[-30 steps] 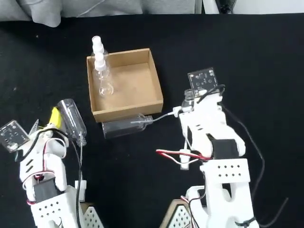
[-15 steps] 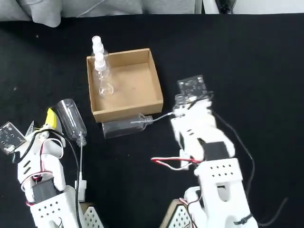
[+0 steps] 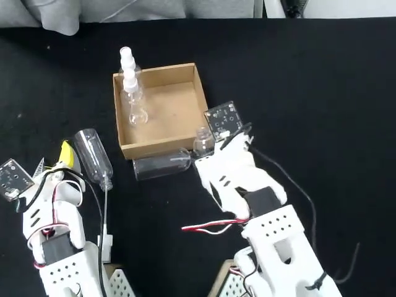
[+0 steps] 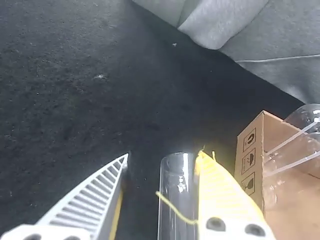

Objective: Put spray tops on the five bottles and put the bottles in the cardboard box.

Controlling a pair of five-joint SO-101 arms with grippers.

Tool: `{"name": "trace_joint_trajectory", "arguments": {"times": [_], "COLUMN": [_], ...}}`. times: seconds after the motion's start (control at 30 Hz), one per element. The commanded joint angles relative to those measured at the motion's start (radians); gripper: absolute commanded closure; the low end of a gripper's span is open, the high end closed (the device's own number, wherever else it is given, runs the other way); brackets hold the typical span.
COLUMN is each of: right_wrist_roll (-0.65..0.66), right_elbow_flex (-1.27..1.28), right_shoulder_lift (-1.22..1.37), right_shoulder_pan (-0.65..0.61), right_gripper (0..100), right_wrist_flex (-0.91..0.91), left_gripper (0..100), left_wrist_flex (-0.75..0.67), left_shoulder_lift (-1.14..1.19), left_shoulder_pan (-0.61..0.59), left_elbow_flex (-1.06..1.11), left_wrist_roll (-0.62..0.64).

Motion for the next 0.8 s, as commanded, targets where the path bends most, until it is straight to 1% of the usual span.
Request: {"name": "trace_joint_trajectory", "arguments": {"times": [0.0, 0.17, 0.37, 0.5, 0.63, 0.77], "right_wrist_roll": [0.000, 0.003, 0.051, 0.051, 0.051, 0.041], "right_elbow_flex": [-0.085, -0.070, 0.028, 0.076, 0.084, 0.084], "right_shoulder_lift": [-0.074, -0.206, -0.395, -0.496, -0.552, -0.561], "right_shoulder_pan": [0.061, 0.170, 0.288, 0.330, 0.361, 0.413], "right_gripper": [92.8, 92.8, 92.8, 92.8, 92.8, 92.8], "right_wrist_flex": [0.040, 0.072, 0.074, 0.072, 0.080, 0.080], "left_gripper": [80, 80, 80, 80, 80, 80], "left_wrist_flex": [0.002, 0.002, 0.032, 0.091, 0.124, 0.170], "left_shoulder_lift": [-0.008, -0.008, -0.008, -0.008, -0.008, -0.008], "left_shoulder_pan": [-0.013, -0.013, -0.005, 0.001, 0.061, 0.162], "left_elbow_flex": [-0.001, -0.002, -0.038, -0.085, -0.120, -0.157], "left_wrist_roll": [-0.006, -0.006, -0.014, -0.114, -0.157, -0.199]}}
